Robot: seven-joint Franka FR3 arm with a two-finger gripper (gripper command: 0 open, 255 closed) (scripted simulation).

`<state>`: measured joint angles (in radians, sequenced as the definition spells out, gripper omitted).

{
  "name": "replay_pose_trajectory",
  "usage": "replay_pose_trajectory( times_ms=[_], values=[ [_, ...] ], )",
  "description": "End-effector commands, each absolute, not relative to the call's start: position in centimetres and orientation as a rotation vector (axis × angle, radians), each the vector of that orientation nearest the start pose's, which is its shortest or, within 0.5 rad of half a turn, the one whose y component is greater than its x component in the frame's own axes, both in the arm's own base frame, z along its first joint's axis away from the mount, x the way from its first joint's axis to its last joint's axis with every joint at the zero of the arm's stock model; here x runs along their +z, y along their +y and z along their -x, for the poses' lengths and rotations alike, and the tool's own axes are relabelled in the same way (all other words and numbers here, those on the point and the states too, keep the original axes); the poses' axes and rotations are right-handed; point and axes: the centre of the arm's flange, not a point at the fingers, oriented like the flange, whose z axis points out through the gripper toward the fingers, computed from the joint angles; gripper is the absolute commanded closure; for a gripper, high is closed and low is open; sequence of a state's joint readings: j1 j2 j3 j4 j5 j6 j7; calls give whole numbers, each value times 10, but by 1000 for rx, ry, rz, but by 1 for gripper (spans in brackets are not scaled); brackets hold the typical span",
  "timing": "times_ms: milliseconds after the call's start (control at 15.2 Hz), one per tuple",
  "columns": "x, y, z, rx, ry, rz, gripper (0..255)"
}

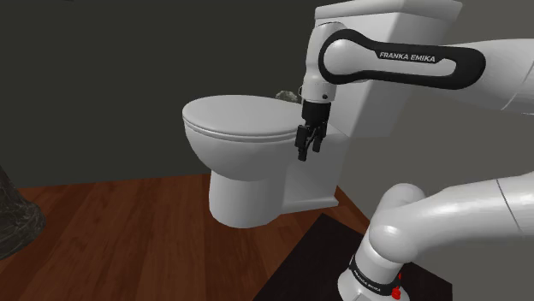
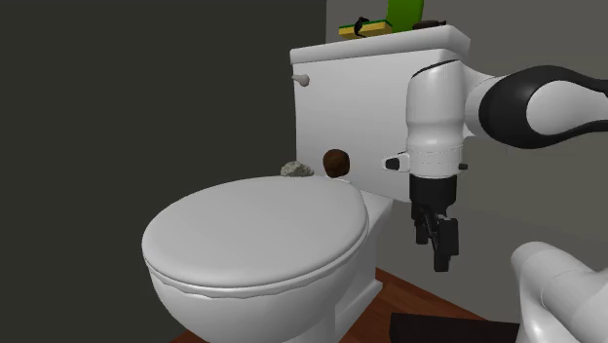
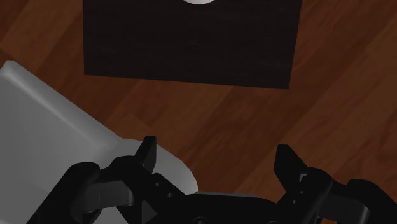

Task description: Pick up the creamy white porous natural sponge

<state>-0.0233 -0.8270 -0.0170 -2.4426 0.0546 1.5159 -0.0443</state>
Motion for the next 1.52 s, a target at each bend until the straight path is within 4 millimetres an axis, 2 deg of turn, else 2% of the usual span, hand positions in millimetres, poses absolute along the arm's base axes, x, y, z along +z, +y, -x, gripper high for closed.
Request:
replay_pose_trajectory(
  times_ms=[0, 726, 1452],
  values=[
    [558, -7, -288, 149, -16, 3067, 0],
    [583, -83, -384, 121, -74, 3232, 0],
    [623, -149, -483, 89, -139, 3395, 0]
  ],
)
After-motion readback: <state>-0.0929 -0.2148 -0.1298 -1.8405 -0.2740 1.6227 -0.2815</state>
